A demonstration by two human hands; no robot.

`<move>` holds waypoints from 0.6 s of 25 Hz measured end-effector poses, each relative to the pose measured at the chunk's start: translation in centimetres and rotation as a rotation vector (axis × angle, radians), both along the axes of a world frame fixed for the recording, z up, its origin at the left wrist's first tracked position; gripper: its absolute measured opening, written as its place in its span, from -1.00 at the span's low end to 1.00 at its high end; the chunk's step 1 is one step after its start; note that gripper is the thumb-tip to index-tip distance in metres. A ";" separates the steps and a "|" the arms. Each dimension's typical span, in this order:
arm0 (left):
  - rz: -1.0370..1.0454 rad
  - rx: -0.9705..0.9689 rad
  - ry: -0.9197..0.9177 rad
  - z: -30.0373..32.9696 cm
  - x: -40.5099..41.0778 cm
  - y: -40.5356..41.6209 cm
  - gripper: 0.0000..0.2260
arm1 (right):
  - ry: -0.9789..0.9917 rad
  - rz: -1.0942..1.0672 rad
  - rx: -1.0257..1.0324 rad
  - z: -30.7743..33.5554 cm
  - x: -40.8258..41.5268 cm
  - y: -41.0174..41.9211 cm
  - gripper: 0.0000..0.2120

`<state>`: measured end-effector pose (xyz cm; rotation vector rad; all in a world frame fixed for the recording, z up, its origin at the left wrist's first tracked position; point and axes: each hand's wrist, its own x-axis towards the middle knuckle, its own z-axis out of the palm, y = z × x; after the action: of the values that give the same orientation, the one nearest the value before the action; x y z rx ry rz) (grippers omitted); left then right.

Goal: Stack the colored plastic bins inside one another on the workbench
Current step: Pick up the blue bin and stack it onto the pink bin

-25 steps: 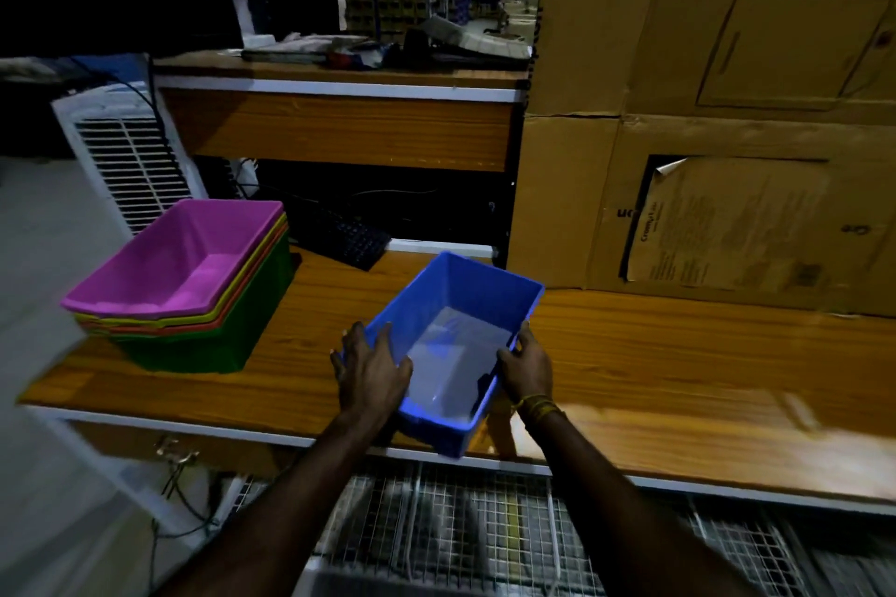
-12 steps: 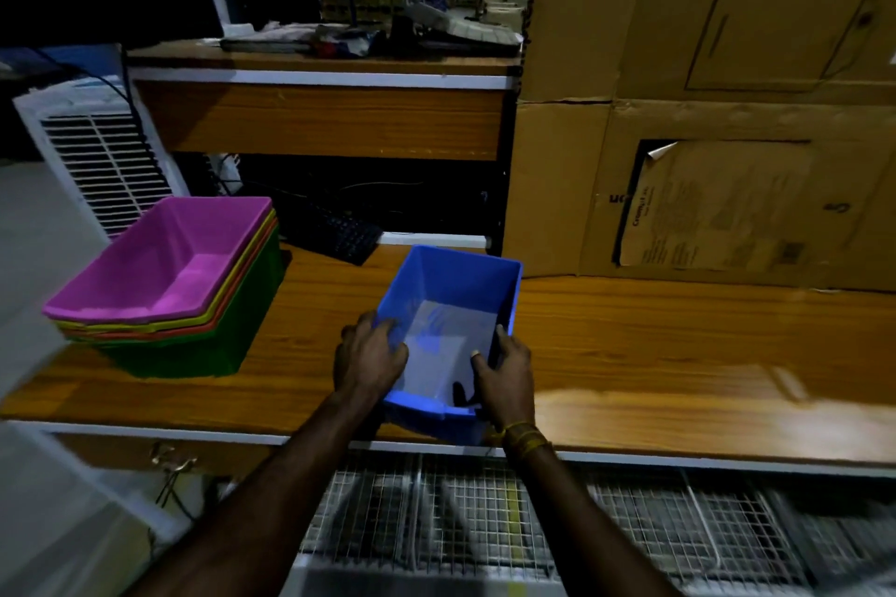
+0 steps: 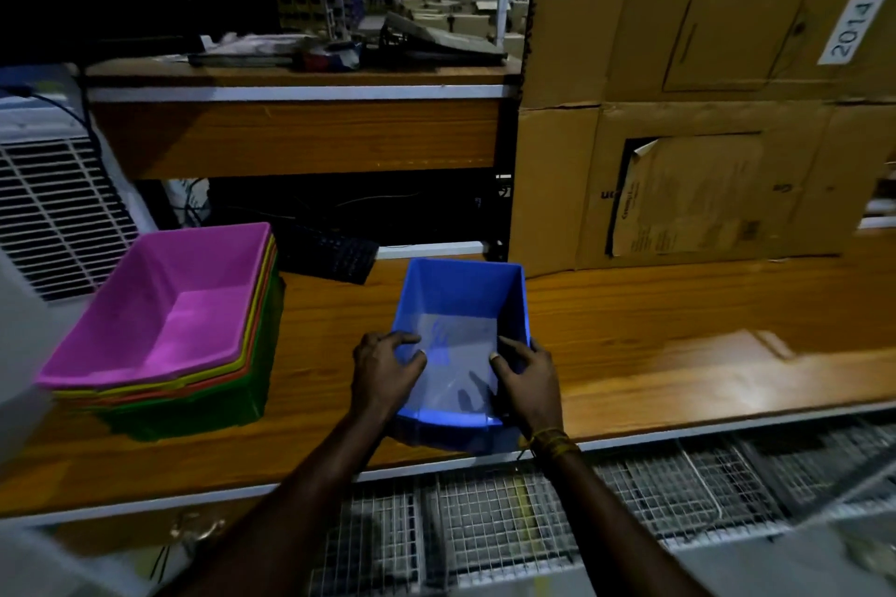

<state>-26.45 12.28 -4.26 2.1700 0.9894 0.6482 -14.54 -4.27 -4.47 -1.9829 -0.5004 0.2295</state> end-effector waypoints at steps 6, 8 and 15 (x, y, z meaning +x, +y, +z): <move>-0.033 -0.014 -0.017 0.6 -4.6 3.0 -0.84 | -0.012 -0.072 0.031 -0.1 -4.6 3.6 -0.71; -0.049 -0.031 -0.032 1.3 -6.0 4.0 -0.88 | -0.008 -0.092 0.059 0.2 -6.2 4.6 -0.71; 0.025 0.146 -0.183 8.5 -8.2 7.5 -0.84 | -0.168 -0.079 0.172 7.5 -9.7 8.0 -0.71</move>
<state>-34.66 19.82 4.27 2.1794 0.8977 0.9396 -24.23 3.77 3.05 -1.8577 -0.5298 -0.0299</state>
